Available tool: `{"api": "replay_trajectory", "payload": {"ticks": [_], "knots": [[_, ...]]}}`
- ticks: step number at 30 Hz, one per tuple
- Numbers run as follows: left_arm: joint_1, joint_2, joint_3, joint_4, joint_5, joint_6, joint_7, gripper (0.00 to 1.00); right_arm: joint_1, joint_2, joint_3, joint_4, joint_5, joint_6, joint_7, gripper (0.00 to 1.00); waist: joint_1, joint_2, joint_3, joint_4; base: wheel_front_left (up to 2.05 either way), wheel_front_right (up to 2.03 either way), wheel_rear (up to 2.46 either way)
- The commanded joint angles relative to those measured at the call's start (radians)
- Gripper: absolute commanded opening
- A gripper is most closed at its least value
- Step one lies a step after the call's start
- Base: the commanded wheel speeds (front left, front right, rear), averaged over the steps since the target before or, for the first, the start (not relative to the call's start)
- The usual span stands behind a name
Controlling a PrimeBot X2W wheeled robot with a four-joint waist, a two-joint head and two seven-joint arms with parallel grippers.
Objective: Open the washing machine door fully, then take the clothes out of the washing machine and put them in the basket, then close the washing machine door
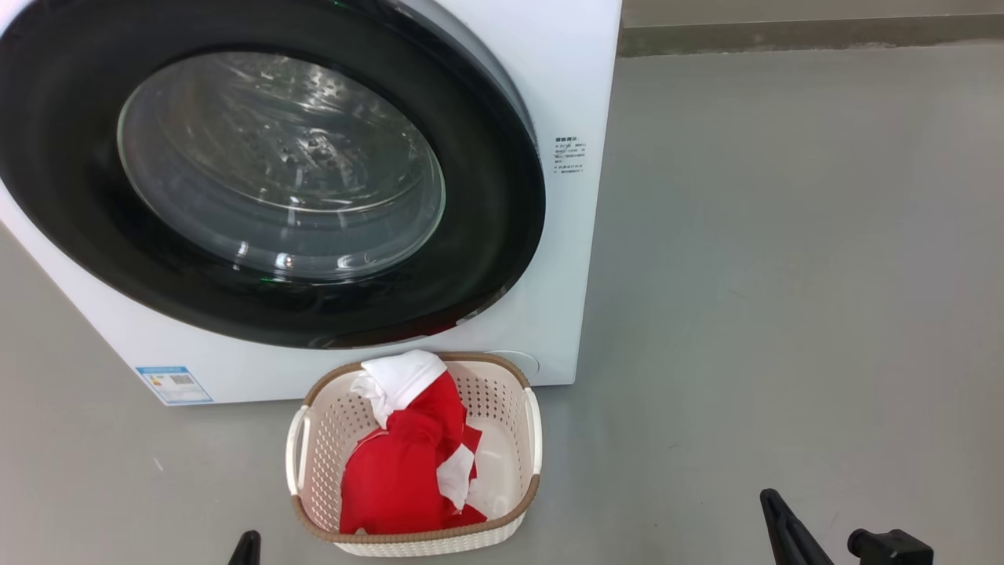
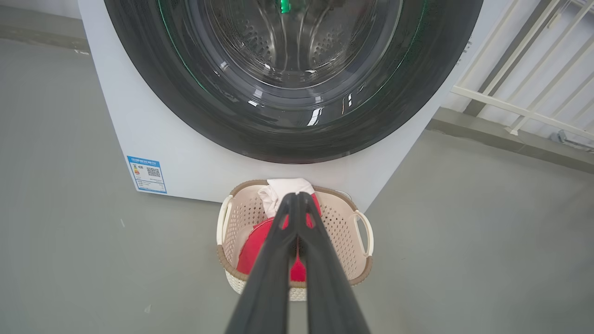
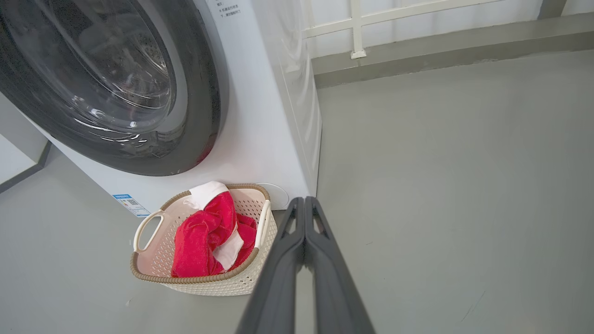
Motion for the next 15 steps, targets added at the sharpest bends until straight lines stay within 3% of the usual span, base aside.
{"api": "replay_trajectory", "payload": {"ticks": [1,15], "knots": [[-0.010,0.013,0.011,-0.020,-0.034,0.000,0.006,0.00,-0.008,-0.008,-0.002,-0.025,0.049,0.000,0.004,0.00,0.0016,0.0000,-0.001,0.000,0.00,0.00,0.00],[-0.035,0.004,0.022,-0.020,-0.161,-0.001,0.044,0.00,-0.033,-0.018,-0.007,-0.034,0.191,0.000,0.035,0.00,0.0000,0.0000,-0.002,-0.001,0.00,0.00,0.00]]}}
